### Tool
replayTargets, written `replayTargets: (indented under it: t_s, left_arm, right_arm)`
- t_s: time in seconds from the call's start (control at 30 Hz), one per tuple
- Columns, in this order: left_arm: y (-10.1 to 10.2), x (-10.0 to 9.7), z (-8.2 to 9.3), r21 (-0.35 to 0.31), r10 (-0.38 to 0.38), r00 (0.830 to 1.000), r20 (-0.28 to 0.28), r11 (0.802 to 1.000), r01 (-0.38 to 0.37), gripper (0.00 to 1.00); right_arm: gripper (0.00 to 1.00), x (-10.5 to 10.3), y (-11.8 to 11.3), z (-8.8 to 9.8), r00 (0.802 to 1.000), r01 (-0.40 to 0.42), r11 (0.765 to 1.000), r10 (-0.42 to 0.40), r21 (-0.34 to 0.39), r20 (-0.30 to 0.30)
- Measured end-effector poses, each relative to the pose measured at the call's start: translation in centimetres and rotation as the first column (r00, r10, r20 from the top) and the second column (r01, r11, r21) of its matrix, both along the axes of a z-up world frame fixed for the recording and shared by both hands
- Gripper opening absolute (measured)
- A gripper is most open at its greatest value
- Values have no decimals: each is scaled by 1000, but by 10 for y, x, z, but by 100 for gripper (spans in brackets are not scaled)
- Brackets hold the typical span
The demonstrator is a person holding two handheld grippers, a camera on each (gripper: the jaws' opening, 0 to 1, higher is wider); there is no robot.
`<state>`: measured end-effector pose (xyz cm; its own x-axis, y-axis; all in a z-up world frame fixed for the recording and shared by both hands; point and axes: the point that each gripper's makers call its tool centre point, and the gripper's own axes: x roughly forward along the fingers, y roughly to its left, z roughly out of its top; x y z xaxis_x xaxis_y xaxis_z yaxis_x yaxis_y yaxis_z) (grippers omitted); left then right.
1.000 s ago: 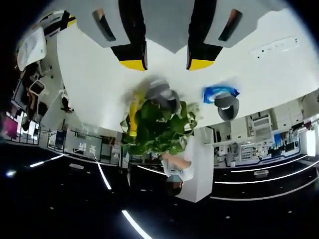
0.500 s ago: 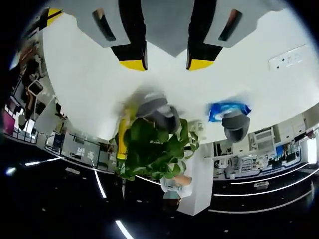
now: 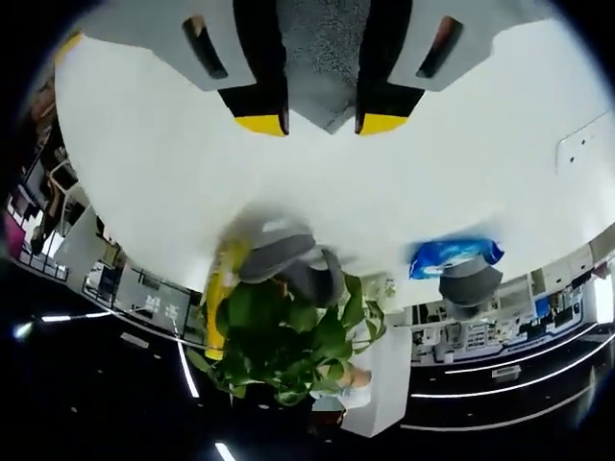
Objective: Fold the towel on the table until its edges align and the towel forms a compact rectangular stack.
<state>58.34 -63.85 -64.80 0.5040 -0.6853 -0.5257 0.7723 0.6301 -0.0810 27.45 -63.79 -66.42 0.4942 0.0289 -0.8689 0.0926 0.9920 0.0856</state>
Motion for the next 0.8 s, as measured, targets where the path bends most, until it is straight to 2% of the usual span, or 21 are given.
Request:
replayTargets:
  t_s: [0.13, 0.17, 0.27, 0.33, 0.37, 0.47, 0.67, 0.8]
  left_arm:
    - [2, 1, -11, 6, 5, 1000, -28, 1000, -5, 25]
    - [0, 3, -9, -2, 1, 1000, -1, 1000, -1, 25]
    - [-2, 3, -6, 10, -8, 1000, 16, 1000, 8, 24]
    - [-3, 7, -7, 45, -40, 996, 76, 998, 36, 20]
    - [-4, 6, -8, 48, -55, 995, 88, 998, 51, 18]
    - [-8, 3, -6, 42, -52, 995, 88, 998, 48, 14]
    - [-8, 1, -5, 92, -96, 989, 110, 992, 86, 6]
    - [-2, -1, -5, 104, -74, 995, 73, 992, 66, 5]
  right_arm:
    - [0, 0, 0, 0, 1000, 3, 1000, -3, 0, 0]
    - [0, 0, 0, 0, 1000, 5, 1000, -5, 1, 0]
    - [0, 1, 0, 0, 1000, 3, 1000, -3, -2, -1]
    - [0, 1, 1, 0, 1000, 0, 1000, 0, -3, -2]
    - [0, 1, 1, 0, 1000, -3, 1000, 3, -5, -3]
    - [0, 1, 2, 0, 1000, -2, 1000, 2, 10, 1]
    - [0, 1, 2, -1, 1000, -10, 1000, 10, 12, -7]
    - [0, 1, 2, 0, 999, 37, 996, -35, 83, -24]
